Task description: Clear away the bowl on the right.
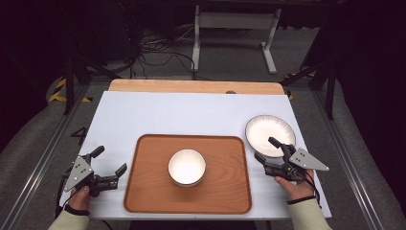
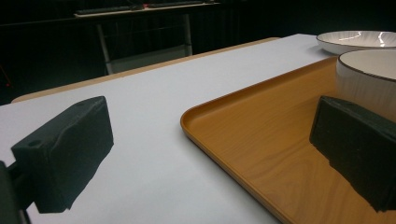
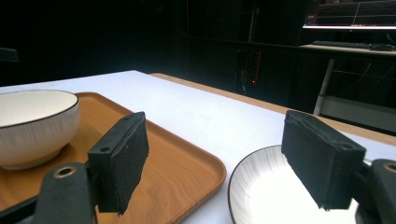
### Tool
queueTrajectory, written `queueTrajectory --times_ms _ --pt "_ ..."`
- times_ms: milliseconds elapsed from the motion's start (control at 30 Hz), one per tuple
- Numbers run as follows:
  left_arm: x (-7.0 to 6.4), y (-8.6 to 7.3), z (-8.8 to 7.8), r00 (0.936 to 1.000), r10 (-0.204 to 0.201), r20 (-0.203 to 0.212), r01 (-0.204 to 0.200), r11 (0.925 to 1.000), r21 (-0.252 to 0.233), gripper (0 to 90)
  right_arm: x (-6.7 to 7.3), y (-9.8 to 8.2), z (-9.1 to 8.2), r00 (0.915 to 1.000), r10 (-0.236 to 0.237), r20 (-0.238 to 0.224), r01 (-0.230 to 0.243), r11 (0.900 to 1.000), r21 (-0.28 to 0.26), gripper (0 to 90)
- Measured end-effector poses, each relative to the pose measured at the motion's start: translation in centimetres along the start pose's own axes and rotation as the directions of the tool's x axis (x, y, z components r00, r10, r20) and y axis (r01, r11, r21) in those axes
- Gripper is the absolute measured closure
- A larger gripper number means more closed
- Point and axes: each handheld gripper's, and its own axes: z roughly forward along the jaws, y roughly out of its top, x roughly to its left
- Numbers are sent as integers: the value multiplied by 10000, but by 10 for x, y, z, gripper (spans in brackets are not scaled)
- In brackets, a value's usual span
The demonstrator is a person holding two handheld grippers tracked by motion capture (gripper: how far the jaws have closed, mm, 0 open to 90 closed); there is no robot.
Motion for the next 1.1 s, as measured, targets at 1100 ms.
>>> queueTrajectory --times_ms 1100 --pt "0 0 0 10000 -9 4 9 10000 -21 3 -4 -16 -6 9960 689 -563 -699 9974 -171 24"
